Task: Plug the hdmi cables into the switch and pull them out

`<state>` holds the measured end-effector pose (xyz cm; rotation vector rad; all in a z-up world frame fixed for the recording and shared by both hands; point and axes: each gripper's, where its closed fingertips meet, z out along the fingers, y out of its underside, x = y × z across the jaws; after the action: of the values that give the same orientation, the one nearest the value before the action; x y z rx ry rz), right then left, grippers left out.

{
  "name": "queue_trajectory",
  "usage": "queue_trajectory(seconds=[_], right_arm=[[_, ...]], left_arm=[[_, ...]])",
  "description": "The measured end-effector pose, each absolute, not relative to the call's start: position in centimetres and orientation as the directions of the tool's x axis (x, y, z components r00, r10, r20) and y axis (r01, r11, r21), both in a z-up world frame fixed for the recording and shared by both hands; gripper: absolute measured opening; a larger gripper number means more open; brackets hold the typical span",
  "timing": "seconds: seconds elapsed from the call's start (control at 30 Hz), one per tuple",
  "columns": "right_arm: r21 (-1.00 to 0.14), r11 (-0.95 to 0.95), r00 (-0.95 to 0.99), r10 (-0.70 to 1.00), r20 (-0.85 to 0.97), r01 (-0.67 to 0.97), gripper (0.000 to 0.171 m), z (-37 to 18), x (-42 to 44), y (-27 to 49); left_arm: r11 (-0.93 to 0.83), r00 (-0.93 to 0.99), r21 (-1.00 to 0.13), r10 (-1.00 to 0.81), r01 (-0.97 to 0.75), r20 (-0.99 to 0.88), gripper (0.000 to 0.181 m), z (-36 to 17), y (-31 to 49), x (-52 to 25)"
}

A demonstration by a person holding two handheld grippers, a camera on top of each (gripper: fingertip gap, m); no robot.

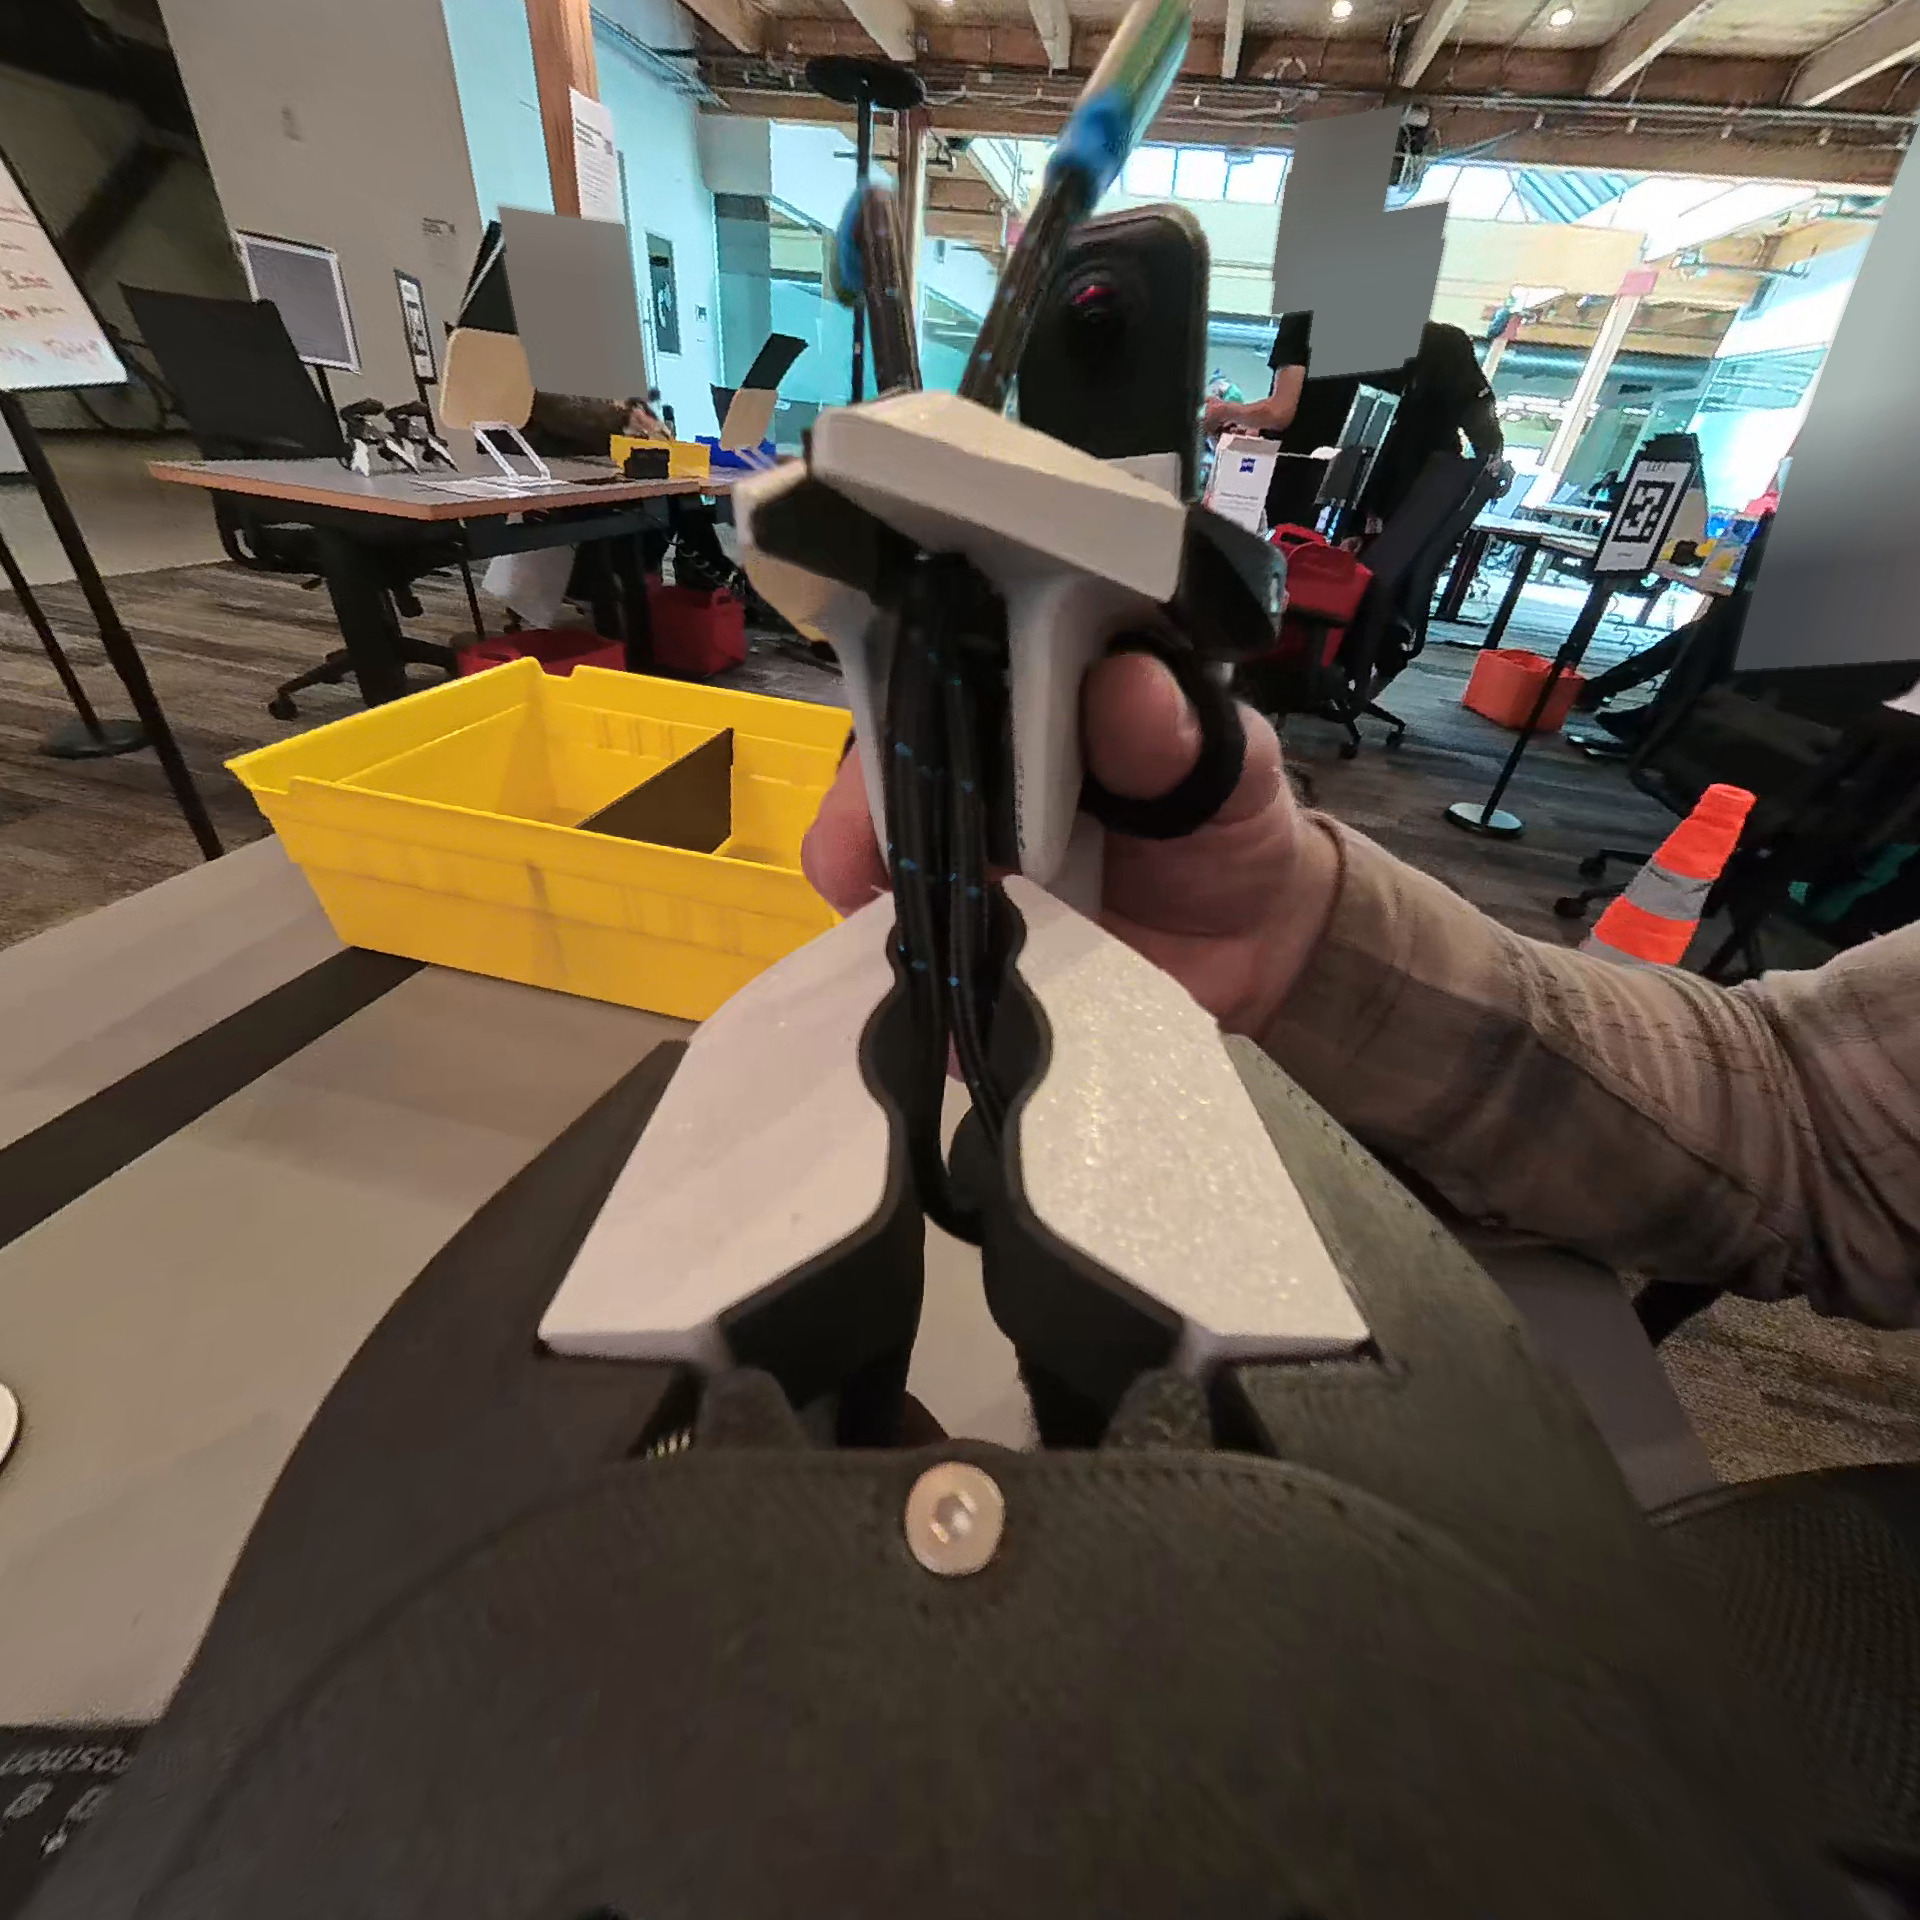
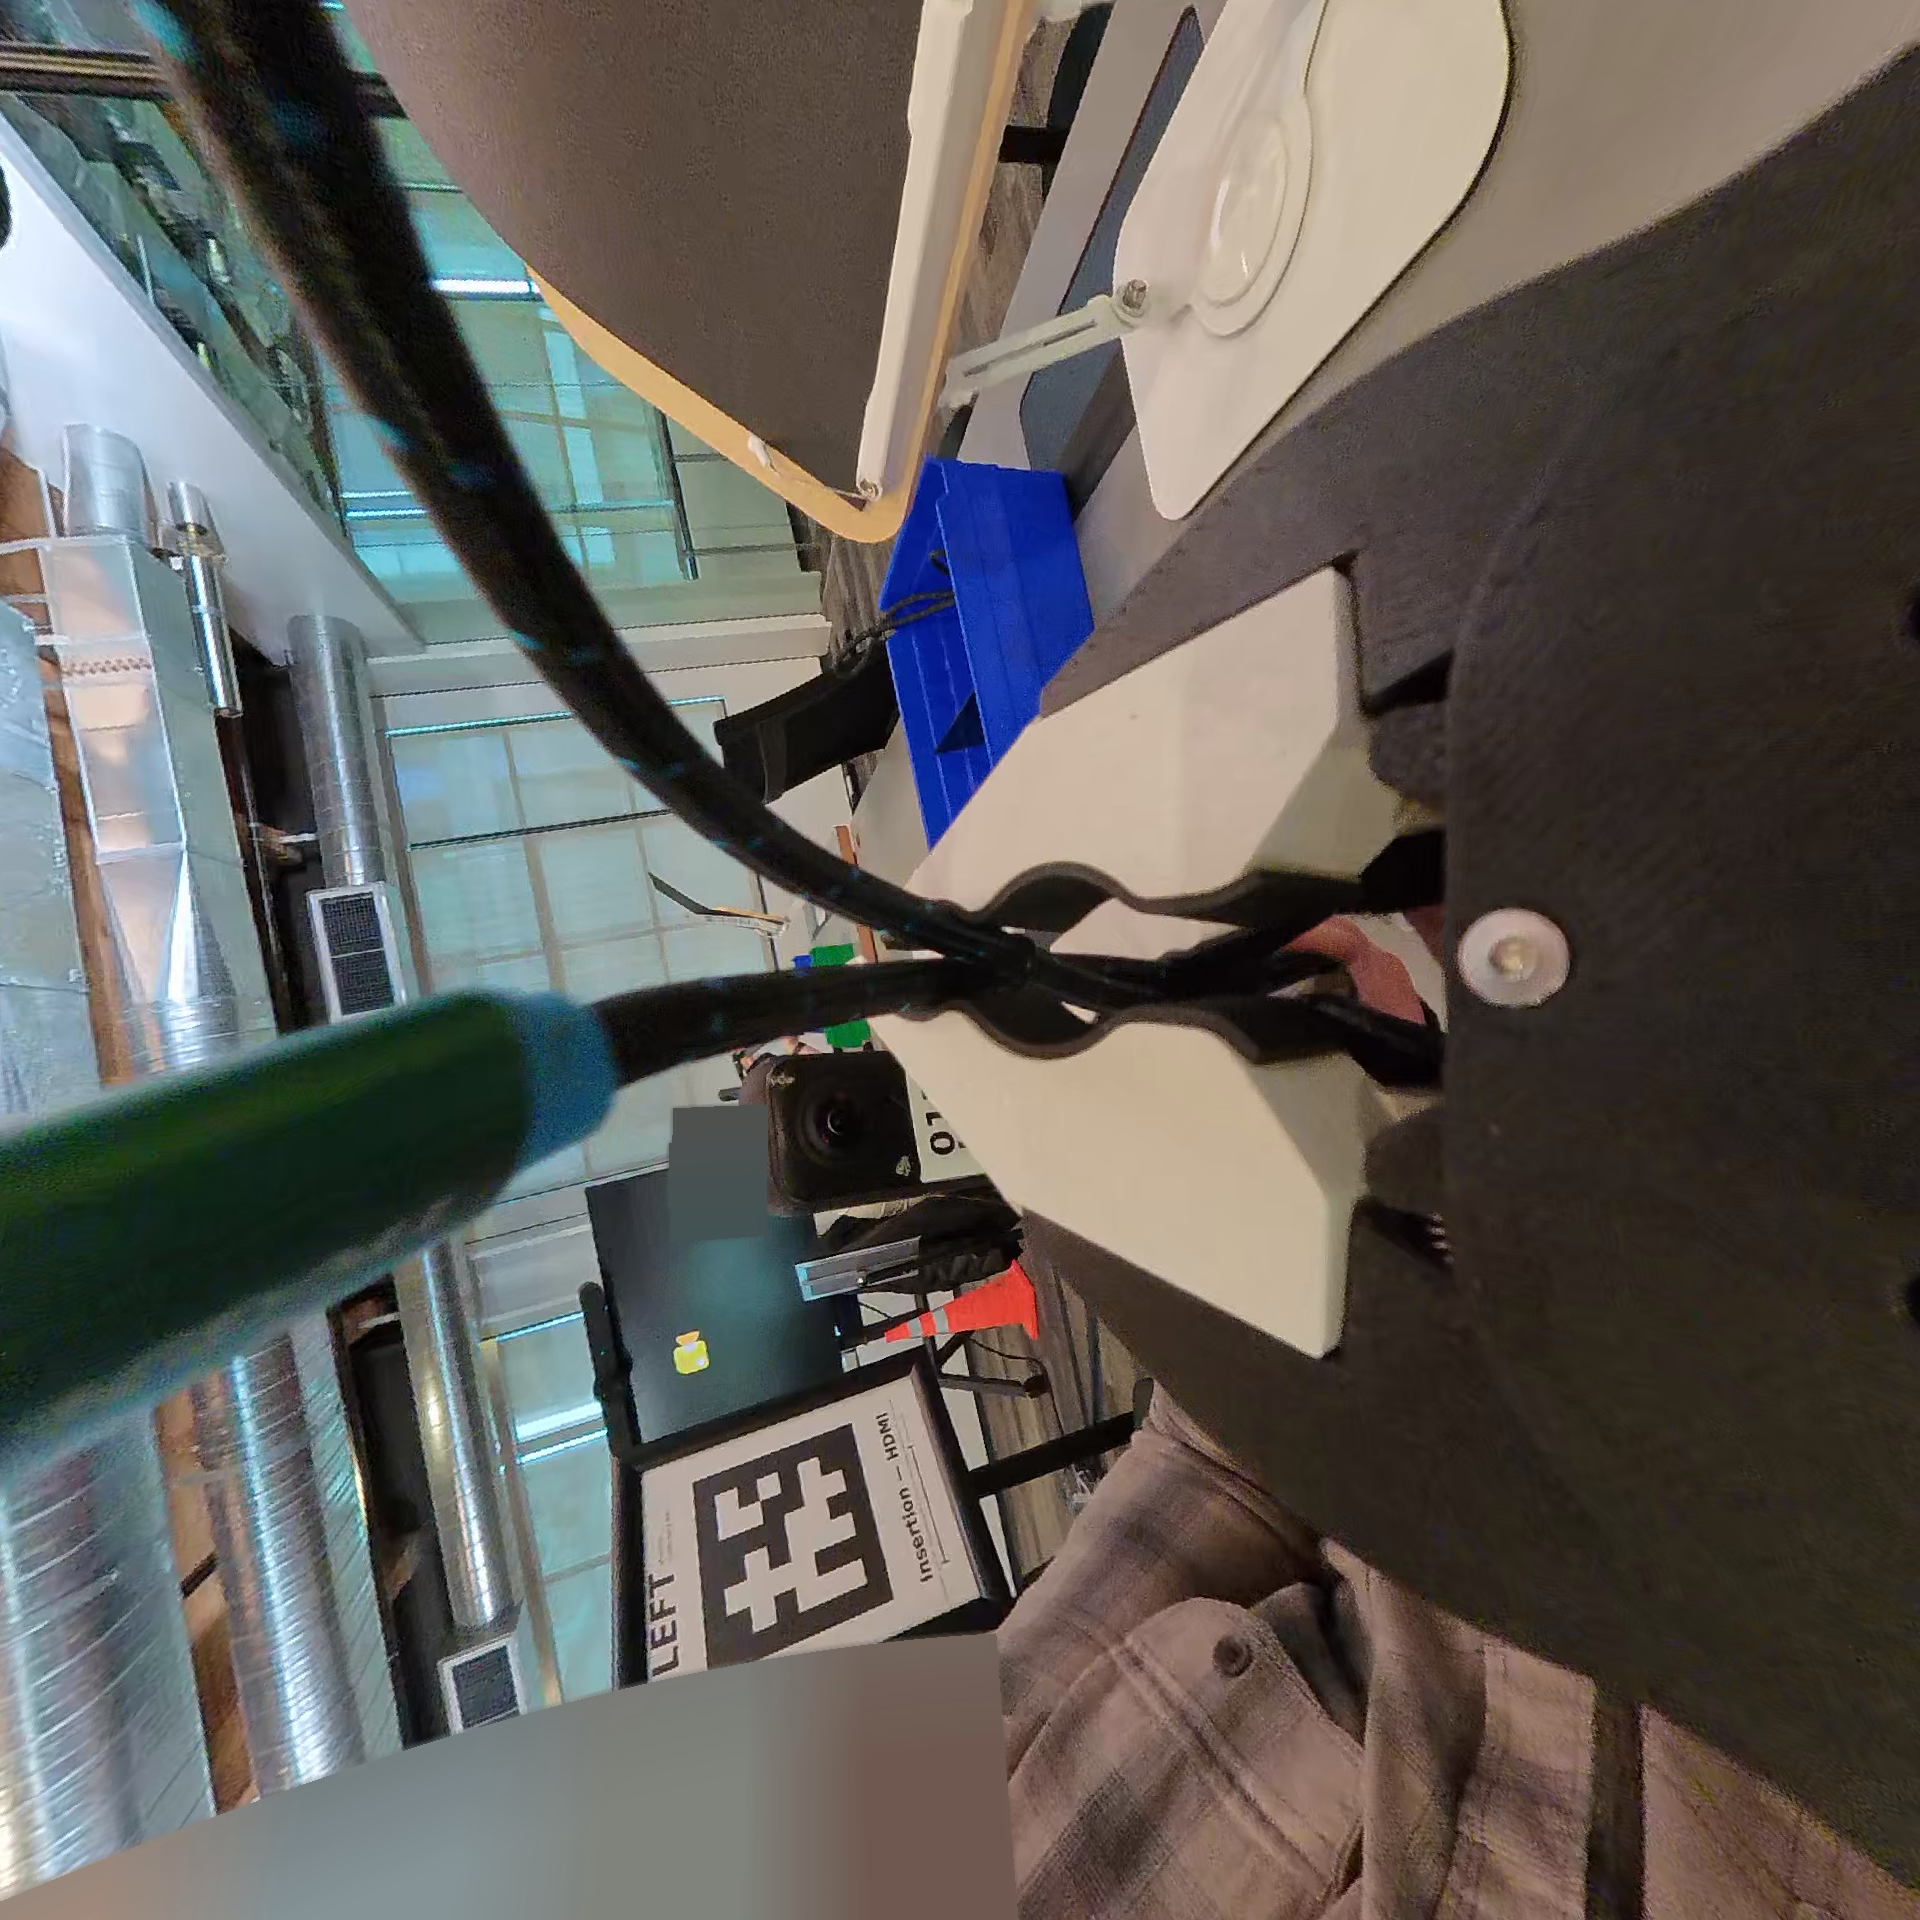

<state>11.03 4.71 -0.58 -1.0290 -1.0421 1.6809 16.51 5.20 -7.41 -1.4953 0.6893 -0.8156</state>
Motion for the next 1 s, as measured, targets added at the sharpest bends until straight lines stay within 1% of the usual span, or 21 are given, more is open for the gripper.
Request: queue_trajectory(seconds=[0.03, 0.2, 0.27, 0.43, 0.47, 0.57, 0.63, 0.67, 0.73, 0.83, 0.87, 0.9, 0.97, 1.0], right_arm=[[-0.939, -0.249, -0.267, 0.946, -0.183, -0.238, 0.001, -0.9, 10.8, 4.4], [-0.951, -0.227, -0.25, 0.953, -0.172, -0.21, 0.0, -1.6, 10.4, 4.2], [-0.958, -0.211, -0.241, 0.957, -0.162, -0.195, 0.001, -1.9, 10.4, 4.3], [-0.981, -0.127, -0.199, 0.975, -0.096, -0.149, 0.0, -2.7, 10.2, 4.1], [-0.985, -0.1, -0.18, 0.981, -0.074, -0.142, 0.0, -2.7, 10.2, 4.1], [-0.999, -0.012, -0.124, 0.992, -0.006, -0.041, 0.0, -3.2, 9.9, 4.0], [-1.0, 0.017, -0.102, 0.995, 0.016, 0.01, 0.0, -3.5, 10.1, 4.4], [-0.998, 0.028, -0.082, 0.996, 0.024, 0.048, 0.0, -3.9, 10.2, 4.9], [-0.987, 0.049, -0.085, 0.996, 0.037, 0.152, 0.0, -5.5, 10.1, 5.2], [-0.937, 0.155, -0.116, 0.985, 0.124, 0.312, 0.0, -8.0, 9.5, 4.3], [-0.92, 0.188, -0.139, 0.979, 0.148, 0.344, 0.0, -8.5, 9.2, 3.7], [-0.902, 0.219, -0.152, 0.973, 0.174, 0.372, 0.0, -9.0, 9.0, 3.3], [-0.868, 0.278, -0.202, 0.957, 0.21, 0.412, 0.0, -9.9, 8.5, 2.0], [-0.864, 0.287, -0.226, 0.952, 0.208, 0.414, 0.0, -10.1, 8.3, 1.3]], left_arm=[[-0.093, 0.574, -0.995, -0.814, 0.026, 0.091, 0.008, -7.9, 5.3, 16.6], [-0.109, 0.582, -0.991, -0.803, 0.076, 0.133, 0.007, -8.0, 5.3, 16.3], [-0.11, 0.598, -0.993, -0.792, 0.052, 0.119, 0.006, -8.3, 5.4, 16.3], [-0.132, 0.599, -0.989, -0.788, 0.068, 0.146, 0.006, -8.8, 5.6, 16.4], [-0.133, 0.609, -0.99, -0.782, 0.051, 0.136, 0.007, -8.9, 5.8, 16.4], [-0.166, 0.593, -0.986, -0.796, -0.026, 0.118, 0.024, -9.6, 5.8, 16.0], [-0.134, 0.634, -0.989, -0.771, -0.064, 0.064, 0.056, -9.2, 5.7, 14.1], [-0.127, 0.641, -0.991, -0.764, -0.045, 0.069, 0.067, -8.3, 5.4, 13.1], [-0.071, 0.639, -0.997, -0.769, -0.04, 0.029, 0.08, -5.7, 4.6, 12.0], [0.017, 0.581, -0.994, -0.81, -0.108, -0.077, 0.088, -2.7, 3.0, 13.2], [0.03, 0.558, -0.988, -0.822, -0.15, -0.11, 0.089, -2.7, 2.8, 14.0], [0.034, 0.533, -0.98, -0.835, -0.194, -0.134, 0.085, -3.1, 2.6, 14.8], [0.057, 0.512, -0.963, -0.838, -0.262, -0.189, 0.058, -4.2, 2.9, 15.4], [0.077, 0.525, -0.967, -0.828, -0.241, -0.197, 0.037, -4.0, 3.2, 15.3]])
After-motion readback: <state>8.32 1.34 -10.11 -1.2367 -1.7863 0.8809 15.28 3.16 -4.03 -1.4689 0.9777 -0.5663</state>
